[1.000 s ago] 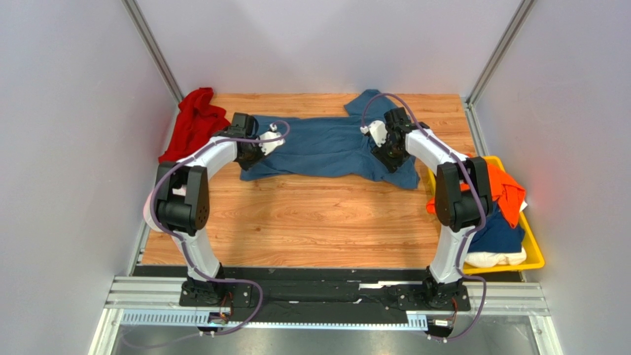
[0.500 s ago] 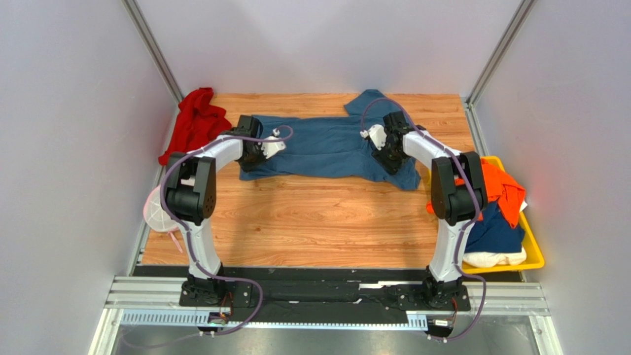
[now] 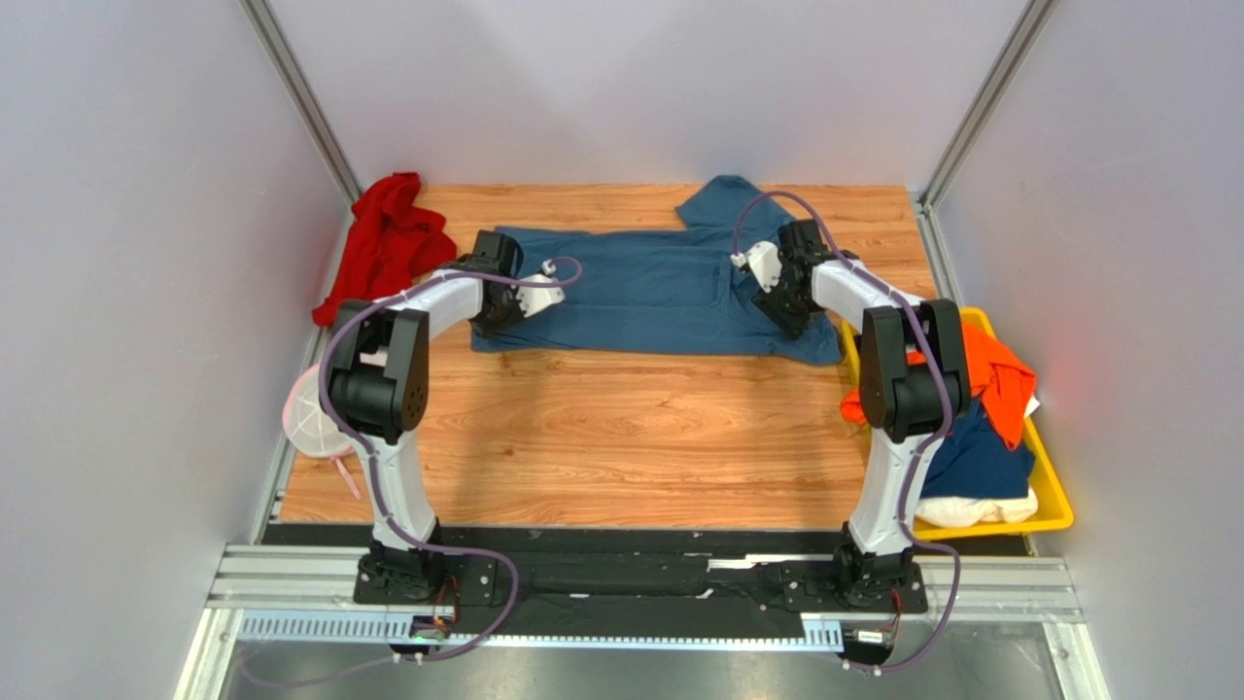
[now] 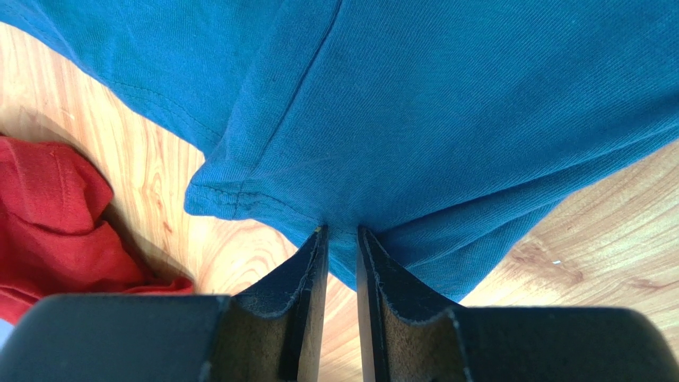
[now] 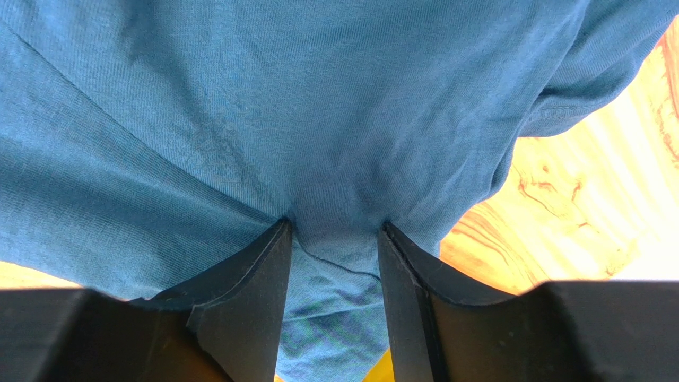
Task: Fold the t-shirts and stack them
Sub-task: Fold the flattened tshirt in 1/3 of the way
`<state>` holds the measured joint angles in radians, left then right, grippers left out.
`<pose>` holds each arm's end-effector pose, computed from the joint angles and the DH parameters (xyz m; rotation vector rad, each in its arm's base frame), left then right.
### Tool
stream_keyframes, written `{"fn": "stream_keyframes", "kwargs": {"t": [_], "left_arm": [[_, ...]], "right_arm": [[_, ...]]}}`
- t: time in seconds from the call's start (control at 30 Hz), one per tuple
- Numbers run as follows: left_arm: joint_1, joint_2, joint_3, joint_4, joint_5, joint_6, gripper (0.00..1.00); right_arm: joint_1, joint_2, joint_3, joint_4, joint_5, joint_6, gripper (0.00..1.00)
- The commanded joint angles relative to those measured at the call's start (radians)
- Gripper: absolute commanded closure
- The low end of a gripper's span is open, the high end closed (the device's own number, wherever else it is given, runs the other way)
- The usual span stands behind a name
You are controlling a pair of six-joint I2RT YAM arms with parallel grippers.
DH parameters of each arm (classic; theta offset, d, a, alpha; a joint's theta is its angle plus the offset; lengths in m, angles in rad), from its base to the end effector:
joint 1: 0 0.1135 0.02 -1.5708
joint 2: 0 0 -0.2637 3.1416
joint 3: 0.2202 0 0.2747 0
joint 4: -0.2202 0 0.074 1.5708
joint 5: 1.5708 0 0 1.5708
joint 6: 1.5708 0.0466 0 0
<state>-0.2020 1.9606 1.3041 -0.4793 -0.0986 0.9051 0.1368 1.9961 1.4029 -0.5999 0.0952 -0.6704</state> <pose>0.4123 -0.0798 0.1322 1.4188 2.3527 0.3363 0.4256 0.0541 0.1417 -1.0723 2.5757 -0.2688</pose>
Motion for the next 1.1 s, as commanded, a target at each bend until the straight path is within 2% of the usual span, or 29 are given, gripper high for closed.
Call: {"fn": "stream_keyframes", "kwargs": {"t": [0.0, 0.27, 0.6, 0.63, 0.7, 1.07], "left_arm": [[0.012, 0.009, -0.014, 0.002, -0.038, 0.025, 0.72], [0.010, -0.080, -0.003, -0.039, 0.008, 0.002, 0.72], [0.001, -0.195, 0.026, -0.073, 0.092, -0.066, 0.67], [-0.004, -0.200, 0.026, -0.076, 0.092, -0.069, 0.67], [-0.008, -0.210, 0.021, -0.084, 0.092, -0.075, 0.67], [-0.033, -0.175, 0.063, -0.084, 0.168, -0.120, 0.67]], "right_arm": [[-0.032, -0.010, -0.035, 0.014, 0.049, -0.029, 0.52], [-0.031, -0.026, 0.001, -0.018, 0.003, 0.011, 0.52], [-0.029, -0.112, 0.024, -0.055, -0.049, 0.069, 0.48], [-0.029, -0.118, 0.022, -0.058, -0.051, 0.074, 0.35], [-0.029, -0.138, 0.018, -0.067, -0.064, 0.078, 0.31], [-0.023, -0.145, 0.040, -0.054, -0.120, 0.114, 0.29]]}}
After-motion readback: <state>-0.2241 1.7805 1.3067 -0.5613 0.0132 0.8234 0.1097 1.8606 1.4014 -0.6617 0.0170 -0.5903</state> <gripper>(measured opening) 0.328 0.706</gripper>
